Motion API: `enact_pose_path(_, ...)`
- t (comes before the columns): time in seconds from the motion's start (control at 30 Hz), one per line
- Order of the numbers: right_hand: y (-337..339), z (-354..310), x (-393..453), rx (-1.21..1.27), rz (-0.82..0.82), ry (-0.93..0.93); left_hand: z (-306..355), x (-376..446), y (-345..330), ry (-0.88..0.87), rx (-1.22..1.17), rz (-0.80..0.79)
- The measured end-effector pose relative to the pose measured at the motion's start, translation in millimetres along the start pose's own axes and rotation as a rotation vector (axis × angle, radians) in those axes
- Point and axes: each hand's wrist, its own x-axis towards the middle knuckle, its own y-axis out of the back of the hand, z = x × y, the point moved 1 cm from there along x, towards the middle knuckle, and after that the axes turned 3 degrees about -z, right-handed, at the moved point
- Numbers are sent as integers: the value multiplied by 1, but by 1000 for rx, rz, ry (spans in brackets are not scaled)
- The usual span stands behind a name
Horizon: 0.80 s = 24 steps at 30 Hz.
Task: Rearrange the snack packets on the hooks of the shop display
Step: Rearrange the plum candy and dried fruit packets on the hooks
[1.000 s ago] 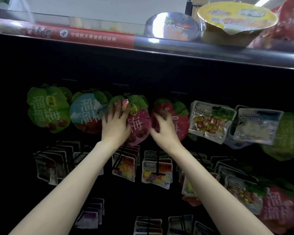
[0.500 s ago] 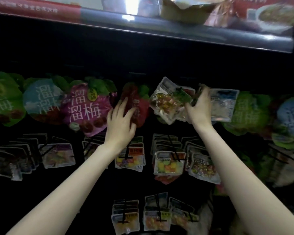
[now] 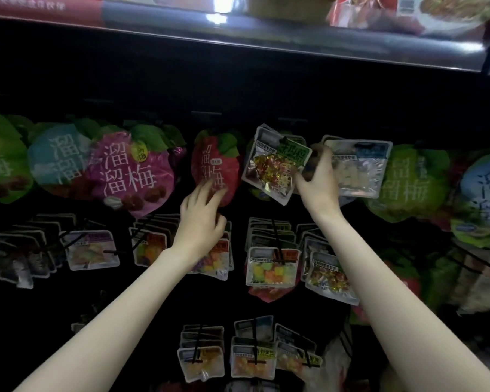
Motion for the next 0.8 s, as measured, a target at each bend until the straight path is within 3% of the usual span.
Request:
enact_pose_path(0.13,-5,16,-27,64,-198,-113,-7,-12,-10,100,-18,-39)
enact_pose_path(0.23,-19,32,-49,46,-522,-329,-26,-37,-25,160,-4,-133)
enact_pose_path(0.33,-46,37,-81,-35,-773,-235,-45,-65,-39,271,-78,-162)
enact_pose_path(0.47,-89,35,-103,-268,-718,122,-47,-92,-49,282,-34,-108)
enact_pose_path(0.53,-114,39,-102,-380,-757,179,-46,-105,-48,264,-38,-93)
enact_pose_path(0.7,-163,63,-90,-384,-854,-18,-52,-134,-42,363,-91,-94)
enact_pose_path(0.8,-176,74,-86,-293,-725,-85,-60,-145,-33,419,-62,-67)
